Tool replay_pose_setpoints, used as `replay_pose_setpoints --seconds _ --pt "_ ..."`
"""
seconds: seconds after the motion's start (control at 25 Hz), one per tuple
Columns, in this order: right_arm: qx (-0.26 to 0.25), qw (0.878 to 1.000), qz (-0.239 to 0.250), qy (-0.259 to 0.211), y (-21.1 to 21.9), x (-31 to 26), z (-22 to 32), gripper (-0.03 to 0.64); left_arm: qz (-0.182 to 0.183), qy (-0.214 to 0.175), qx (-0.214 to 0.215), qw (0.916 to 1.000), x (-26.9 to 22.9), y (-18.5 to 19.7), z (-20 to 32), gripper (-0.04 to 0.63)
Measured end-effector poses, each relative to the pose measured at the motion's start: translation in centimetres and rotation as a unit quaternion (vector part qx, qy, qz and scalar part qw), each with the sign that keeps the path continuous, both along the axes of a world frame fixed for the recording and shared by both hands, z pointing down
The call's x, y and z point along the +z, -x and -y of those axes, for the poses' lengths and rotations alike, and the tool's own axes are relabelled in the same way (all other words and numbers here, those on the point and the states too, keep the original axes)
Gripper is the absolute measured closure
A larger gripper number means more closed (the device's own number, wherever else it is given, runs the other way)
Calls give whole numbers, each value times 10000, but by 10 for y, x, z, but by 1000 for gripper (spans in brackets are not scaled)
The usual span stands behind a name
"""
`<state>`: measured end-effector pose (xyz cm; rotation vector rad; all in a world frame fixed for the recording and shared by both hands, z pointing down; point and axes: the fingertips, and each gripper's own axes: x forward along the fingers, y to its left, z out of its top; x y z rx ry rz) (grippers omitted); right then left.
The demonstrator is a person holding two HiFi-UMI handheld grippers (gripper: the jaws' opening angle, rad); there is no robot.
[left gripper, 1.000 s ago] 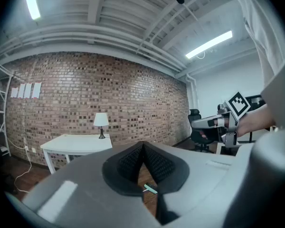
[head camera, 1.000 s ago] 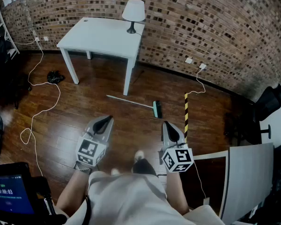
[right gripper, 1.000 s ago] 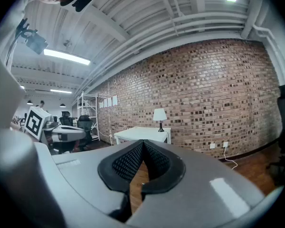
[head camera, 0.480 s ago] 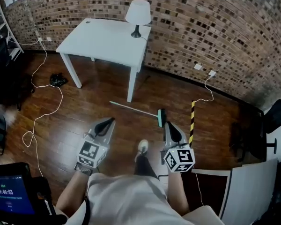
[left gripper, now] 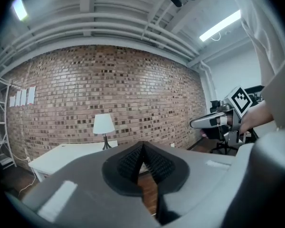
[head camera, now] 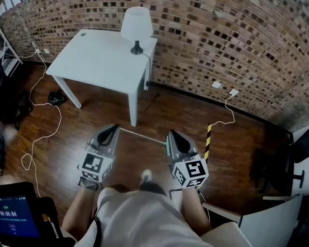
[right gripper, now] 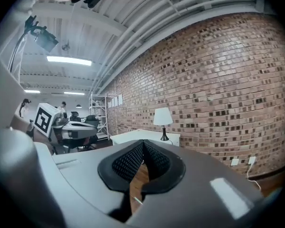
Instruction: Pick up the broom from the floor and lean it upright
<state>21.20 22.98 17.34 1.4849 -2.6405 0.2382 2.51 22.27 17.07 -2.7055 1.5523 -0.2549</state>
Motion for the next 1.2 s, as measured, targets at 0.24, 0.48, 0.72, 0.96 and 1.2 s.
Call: replay_pose_setpoints --seconds 0.24,0.48,0.72,0.96,1.2 --pt "-74 9999 85 8 -22 -4 65 604 60 128 -149 9998 2 -10 50 595" --pt "219 9994 224 143 -33 9 89 604 70 235 -60 9997 12 -11 72 595" --pt "385 9990 171 154 -34 11 103 604 93 110 24 9999 -1 -3 101 595" --pt "334 9993 128 132 -27 13 107 603 48 161 -56 9998 7 7 105 595" --pt "257 9993 148 219 -29 15 111 603 34 255 -185 9995 14 9 103 595"
